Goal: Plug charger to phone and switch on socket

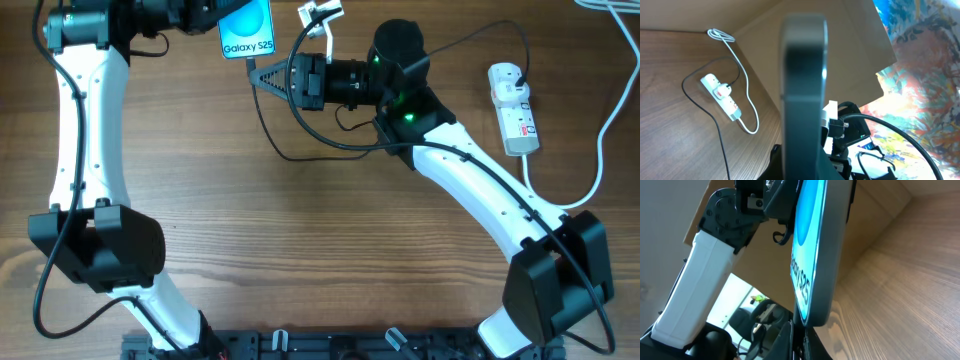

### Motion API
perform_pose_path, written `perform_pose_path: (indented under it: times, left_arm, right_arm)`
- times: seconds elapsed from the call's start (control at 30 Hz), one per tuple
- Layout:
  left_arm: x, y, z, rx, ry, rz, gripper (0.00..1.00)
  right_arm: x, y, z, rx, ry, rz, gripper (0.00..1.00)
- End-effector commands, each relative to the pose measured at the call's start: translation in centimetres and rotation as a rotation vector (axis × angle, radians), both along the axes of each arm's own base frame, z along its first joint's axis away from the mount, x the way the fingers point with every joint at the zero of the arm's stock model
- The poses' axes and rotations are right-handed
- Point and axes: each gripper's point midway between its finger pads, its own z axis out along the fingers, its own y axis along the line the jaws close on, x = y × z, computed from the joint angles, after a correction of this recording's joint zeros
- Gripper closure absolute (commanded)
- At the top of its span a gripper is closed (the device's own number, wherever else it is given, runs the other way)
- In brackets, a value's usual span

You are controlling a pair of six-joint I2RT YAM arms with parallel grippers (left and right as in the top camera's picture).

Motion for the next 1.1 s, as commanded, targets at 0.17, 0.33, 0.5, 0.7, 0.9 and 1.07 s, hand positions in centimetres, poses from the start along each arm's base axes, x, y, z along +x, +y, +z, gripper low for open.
perform_pose_path:
  times: [0.17, 0.33, 0.5, 0.7, 0.9, 1.07]
  left_arm:
    - [-1.0, -0.8, 0.9, 0.005, -0.032, -0.015, 0.96]
    - [1.5, 1.6, -0.5, 0.087, -0.020, 0.141, 0.96]
    - [2.8, 2.5, -1.5, 0.133, 0.016, 0.225, 0.96]
    - [2.5, 1.8, -1.2, 0.106, 0.078, 0.208, 0.96]
    - [2.1, 0.5, -1.2, 0.098, 0.104, 0.177, 0.96]
    - [1.6, 0.0, -0.8, 0.081, 0.102, 0.141, 0.96]
  right_arm:
    - [3.2, -1.9, 2.8, 0.042, -0.090, -0.153, 0.55]
    - [3.2, -1.8, 1.0, -0.018, -0.048, -0.144, 0.52]
    - [2.9, -1.8, -0.9, -0.084, -0.022, -0.131, 0.50]
    - [1.8, -1.1, -1.4, -0.096, 0.003, -0.083, 0.57]
    - [0.6, 0.7, -1.4, -0.088, 0.049, -0.072, 0.70]
    - [0.8, 0.6, -0.8, -0.072, 0.023, -0.082, 0.82]
